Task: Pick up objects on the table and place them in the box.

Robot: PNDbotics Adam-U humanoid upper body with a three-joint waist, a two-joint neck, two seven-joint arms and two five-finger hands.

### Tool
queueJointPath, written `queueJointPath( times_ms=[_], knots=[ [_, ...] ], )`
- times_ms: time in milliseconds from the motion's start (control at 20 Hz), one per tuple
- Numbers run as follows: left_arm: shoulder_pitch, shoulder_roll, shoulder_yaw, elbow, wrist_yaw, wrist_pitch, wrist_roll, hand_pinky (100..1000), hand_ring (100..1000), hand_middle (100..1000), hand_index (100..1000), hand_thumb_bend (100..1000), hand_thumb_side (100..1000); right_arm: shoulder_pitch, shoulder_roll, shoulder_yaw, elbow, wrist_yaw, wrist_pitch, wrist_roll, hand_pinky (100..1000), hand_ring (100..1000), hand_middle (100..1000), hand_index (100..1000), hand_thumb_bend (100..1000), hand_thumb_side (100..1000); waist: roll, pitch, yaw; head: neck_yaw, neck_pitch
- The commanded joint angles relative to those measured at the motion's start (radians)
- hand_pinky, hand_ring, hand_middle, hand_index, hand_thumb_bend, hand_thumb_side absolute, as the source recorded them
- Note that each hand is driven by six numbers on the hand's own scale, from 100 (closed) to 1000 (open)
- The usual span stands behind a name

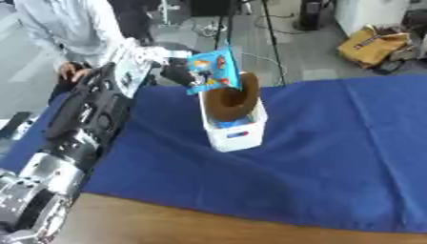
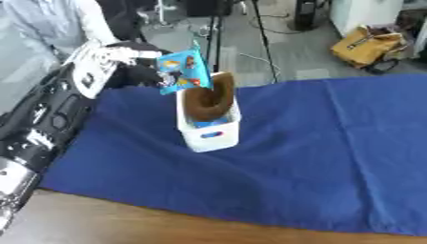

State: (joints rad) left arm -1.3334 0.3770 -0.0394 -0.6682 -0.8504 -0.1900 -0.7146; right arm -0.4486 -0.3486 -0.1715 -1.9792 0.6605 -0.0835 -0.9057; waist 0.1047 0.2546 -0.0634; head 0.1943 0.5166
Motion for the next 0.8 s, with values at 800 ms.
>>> queueJointPath(
  times_ms=[800],
  knots=[
    [-0.045,-0.046,0.006,0.016,-0.083,0.011,0.044,993,623,600,1000,100,571,-0.017,-0.013,0.004,-0.021,0.002,0.000,-0.001,838,746,609,614,100,854,-0.004,-0.015,-0.022,0.015,-0.006]
  ],
)
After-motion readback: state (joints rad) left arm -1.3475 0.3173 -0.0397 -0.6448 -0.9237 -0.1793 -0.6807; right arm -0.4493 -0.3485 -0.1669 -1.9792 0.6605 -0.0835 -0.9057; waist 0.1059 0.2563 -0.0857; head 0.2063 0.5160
